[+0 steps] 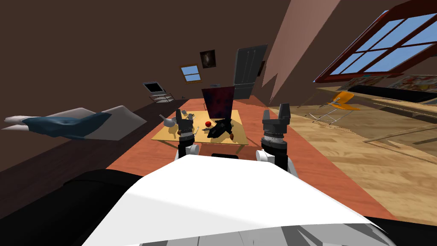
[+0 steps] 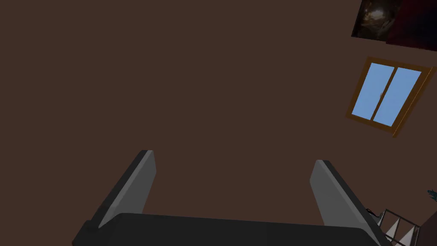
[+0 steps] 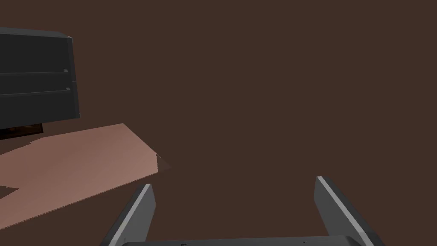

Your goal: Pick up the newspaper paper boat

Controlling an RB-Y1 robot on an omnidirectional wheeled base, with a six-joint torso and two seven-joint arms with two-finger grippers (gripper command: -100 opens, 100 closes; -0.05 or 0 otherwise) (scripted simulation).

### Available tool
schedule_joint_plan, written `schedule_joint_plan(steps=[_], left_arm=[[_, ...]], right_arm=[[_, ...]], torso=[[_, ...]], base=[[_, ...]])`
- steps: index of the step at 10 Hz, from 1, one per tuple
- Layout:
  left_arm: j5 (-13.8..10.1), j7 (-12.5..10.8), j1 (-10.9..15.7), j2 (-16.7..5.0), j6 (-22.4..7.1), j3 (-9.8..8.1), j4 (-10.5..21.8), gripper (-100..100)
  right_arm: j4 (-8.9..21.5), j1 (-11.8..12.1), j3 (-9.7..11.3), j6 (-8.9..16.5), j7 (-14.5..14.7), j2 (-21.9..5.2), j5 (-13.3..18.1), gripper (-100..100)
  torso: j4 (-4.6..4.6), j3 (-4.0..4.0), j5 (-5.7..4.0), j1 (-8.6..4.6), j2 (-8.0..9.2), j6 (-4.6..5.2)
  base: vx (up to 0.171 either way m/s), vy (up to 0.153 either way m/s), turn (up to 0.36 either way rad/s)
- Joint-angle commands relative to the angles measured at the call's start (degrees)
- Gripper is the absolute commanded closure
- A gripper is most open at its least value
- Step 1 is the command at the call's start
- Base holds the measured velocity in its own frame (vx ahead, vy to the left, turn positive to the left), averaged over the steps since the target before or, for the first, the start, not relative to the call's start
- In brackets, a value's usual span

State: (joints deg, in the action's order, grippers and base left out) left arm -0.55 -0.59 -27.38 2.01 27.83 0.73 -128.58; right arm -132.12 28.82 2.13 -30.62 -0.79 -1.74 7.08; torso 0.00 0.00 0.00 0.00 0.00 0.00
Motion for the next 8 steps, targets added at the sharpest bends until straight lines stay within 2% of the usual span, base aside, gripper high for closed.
schedule_joint_plan(steps=[1, 6, 7, 8], left_arm=[[0.11, 0.08, 1.22, -1.86, -0.93, 0.00, 0.94, -100], [0.57, 0.19, 6.89, -6.99, -5.74, -1.00, 6.07, -100], [0.57, 0.19, 6.89, -6.99, -5.74, -1.00, 6.07, -100], [0.70, 0.17, 8.49, -8.03, -7.19, -1.50, 7.73, -100]], right_arm=[[0.00, 0.00, 0.00, 0.00, 0.00, 0.00, 0.00, 0], [0.00, -0.01, 0.00, 0.00, 0.00, 0.00, 0.00, 0], [0.00, -0.01, 0.00, 0.00, 0.00, 0.00, 0.00, 0], [0.00, -0.01, 0.00, 0.00, 0.00, 0.00, 0.00, 0]], torso=[[0.00, 0.00, 0.00, 0.00, 0.00, 0.00], [0.08, 0.20, 0.00, 0.02, 0.34, 0.01], [0.08, 0.21, 0.00, 0.00, 0.37, 0.01], [0.07, 0.17, 0.00, -0.02, 0.28, 0.00]], base=[[-0.041, -0.008, -0.028], [-0.092, -0.007, -0.065], [-0.068, -0.010, -0.038], [-0.046, 0.000, -0.074]])
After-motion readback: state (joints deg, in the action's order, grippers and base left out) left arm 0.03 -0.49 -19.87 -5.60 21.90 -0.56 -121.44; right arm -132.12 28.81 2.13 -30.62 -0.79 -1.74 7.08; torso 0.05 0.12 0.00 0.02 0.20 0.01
